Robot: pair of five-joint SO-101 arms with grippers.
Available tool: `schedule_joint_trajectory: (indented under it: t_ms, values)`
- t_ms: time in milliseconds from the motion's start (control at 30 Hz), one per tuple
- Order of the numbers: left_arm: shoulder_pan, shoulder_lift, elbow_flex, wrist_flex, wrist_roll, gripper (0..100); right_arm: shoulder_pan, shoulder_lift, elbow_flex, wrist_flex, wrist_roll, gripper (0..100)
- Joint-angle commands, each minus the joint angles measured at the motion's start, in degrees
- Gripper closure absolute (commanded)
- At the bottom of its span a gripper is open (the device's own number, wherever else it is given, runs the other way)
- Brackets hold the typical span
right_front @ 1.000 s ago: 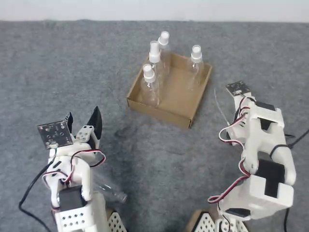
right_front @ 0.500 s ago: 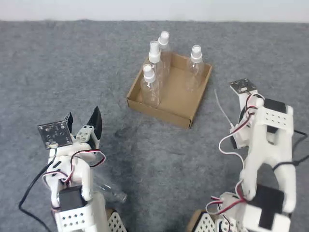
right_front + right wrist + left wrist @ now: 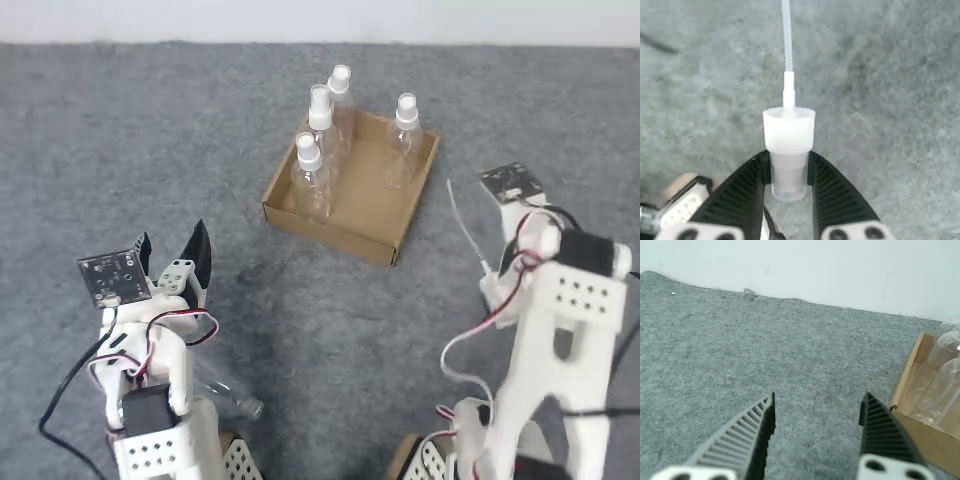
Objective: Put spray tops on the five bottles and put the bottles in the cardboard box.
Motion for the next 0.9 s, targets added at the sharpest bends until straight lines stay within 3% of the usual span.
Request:
schedule_joint_trajectory:
  t_ms: [0, 400, 700, 867]
  values:
    - [-0.3, 0.1, -0.3, -1.9, -0.4, 74, -5.8, -7.5, 0.4, 3.2, 0.4, 99.2]
    - [-0.3, 0.1, -0.3, -1.9, -0.4, 74, -27.0, -23.1, 9.1, 2.5, 0.2, 99.2]
    - [-0.4, 0.1, -0.3, -1.9, -0.4, 74, -41.0, -17.3, 12.5, -10.4, -6.4, 99.2]
    - [-3.6, 0.1, -0.7, -1.9, -0.3, 74, -43.6, -9.0, 12.6, -18.4, -6.4, 99.2]
